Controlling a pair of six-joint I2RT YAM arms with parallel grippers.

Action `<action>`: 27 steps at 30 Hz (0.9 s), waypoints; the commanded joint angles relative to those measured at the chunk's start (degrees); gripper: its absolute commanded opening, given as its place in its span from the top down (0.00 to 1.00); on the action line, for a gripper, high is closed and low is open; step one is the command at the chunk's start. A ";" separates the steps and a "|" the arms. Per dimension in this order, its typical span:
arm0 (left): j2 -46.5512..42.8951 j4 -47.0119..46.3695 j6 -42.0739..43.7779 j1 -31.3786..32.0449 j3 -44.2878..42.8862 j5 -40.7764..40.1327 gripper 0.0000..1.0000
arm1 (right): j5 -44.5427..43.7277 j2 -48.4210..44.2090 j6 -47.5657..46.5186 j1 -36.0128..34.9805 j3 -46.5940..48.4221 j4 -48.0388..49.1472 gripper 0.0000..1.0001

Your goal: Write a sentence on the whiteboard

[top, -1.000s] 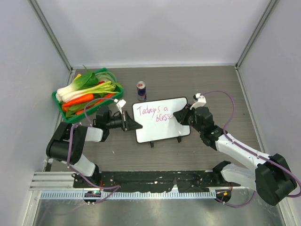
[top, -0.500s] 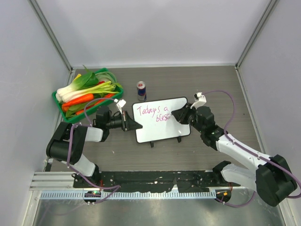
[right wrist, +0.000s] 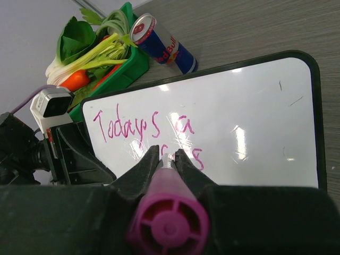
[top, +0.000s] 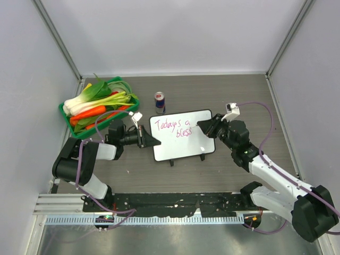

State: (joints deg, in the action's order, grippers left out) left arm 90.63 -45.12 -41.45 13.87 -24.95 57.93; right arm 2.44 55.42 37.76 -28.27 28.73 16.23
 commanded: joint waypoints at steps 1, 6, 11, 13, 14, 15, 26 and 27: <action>0.86 3.90 1.73 0.11 -0.19 -3.97 1.00 | 0.29 -0.57 0.65 0.23 -1.13 2.32 0.99; 0.95 3.90 1.73 0.11 -0.28 -3.97 1.00 | -0.24 -1.36 -0.66 0.32 -0.87 0.91 0.99; 1.04 3.90 1.73 0.11 -0.36 -3.88 1.00 | -1.38 -2.33 -1.72 0.23 0.01 -0.67 0.99; 0.95 3.90 1.73 0.11 -0.27 -3.88 1.00 | -1.73 -2.59 -2.16 0.23 0.18 -1.29 0.99; 0.87 3.90 1.73 0.11 -0.27 -3.97 1.00 | -1.91 -2.68 -2.60 0.23 0.19 -1.55 0.99; 0.86 3.99 1.73 0.11 -0.19 -4.05 1.00 | -2.08 -2.77 -2.69 0.23 0.19 -1.73 0.99; 0.86 3.99 1.72 0.11 -0.19 -3.97 1.00 | -5.43 -4.44 -4.80 0.24 1.59 -5.33 0.99; 0.86 3.99 1.73 0.11 -0.19 -3.97 1.00 | -5.51 -4.44 -4.89 0.15 1.50 -5.42 0.99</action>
State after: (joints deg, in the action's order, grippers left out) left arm 90.63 -45.12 -41.45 13.87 -24.95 57.93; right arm -0.99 52.31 34.35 -28.27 27.77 10.61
